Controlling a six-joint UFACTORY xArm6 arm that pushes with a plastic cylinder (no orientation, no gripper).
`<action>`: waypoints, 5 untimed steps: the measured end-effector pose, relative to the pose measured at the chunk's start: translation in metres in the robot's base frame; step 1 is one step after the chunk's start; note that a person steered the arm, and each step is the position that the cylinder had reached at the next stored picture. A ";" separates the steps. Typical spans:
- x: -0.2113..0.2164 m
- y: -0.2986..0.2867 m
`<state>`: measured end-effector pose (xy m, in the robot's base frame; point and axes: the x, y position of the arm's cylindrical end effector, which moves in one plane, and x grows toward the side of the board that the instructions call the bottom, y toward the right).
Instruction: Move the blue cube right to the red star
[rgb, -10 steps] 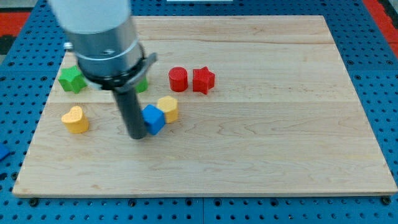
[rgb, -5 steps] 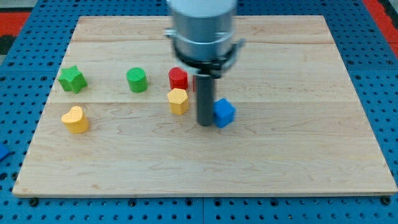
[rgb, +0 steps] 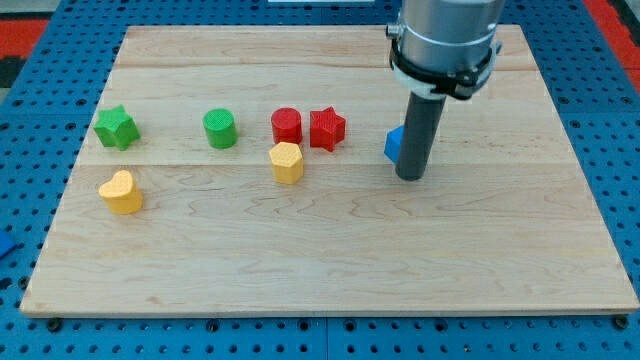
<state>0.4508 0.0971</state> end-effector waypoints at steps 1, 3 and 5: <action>-0.001 0.006; -0.014 0.007; 0.002 -0.019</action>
<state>0.4532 0.0777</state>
